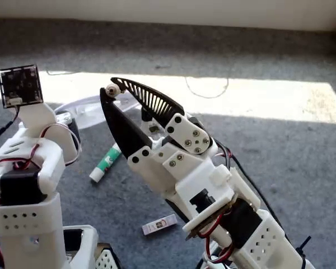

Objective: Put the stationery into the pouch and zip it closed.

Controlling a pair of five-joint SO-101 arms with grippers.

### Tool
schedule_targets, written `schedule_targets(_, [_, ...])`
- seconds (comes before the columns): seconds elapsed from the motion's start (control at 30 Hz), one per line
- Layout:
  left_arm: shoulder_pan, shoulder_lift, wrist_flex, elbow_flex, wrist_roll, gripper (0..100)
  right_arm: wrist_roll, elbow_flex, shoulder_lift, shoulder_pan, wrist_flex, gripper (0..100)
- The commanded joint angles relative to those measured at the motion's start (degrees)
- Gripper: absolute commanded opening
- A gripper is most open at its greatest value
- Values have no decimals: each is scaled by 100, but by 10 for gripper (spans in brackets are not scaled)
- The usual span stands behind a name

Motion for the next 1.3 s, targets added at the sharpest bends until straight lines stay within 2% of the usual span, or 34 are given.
schedule_targets(0.0, [409,1156,466,-1393,-44,11,-290,-57,22,-57,-189,4])
schedule_targets(0.13, [453,2176,976,-2615,-44,11,-598,-57,31,-22,-189,4])
schedule_targets(0.33, [453,3424,1978,-4470,-44,11,-642,-48,40,-13,-198,4])
schedule_targets(0.5, [444,4277,2488,-5341,-53,11,-642,-48,57,277,-207,4])
schedule_targets(0.63, [444,4470,2541,-5376,-53,10,-642,-57,365,453,-259,4])
schedule_targets(0.93, [453,4514,2523,-4910,-62,10,-651,-13,1508,919,-1525,4])
schedule_targets(1.27, [382,4514,2040,-4347,-35,9,-651,-13,1692,875,-1648,4])
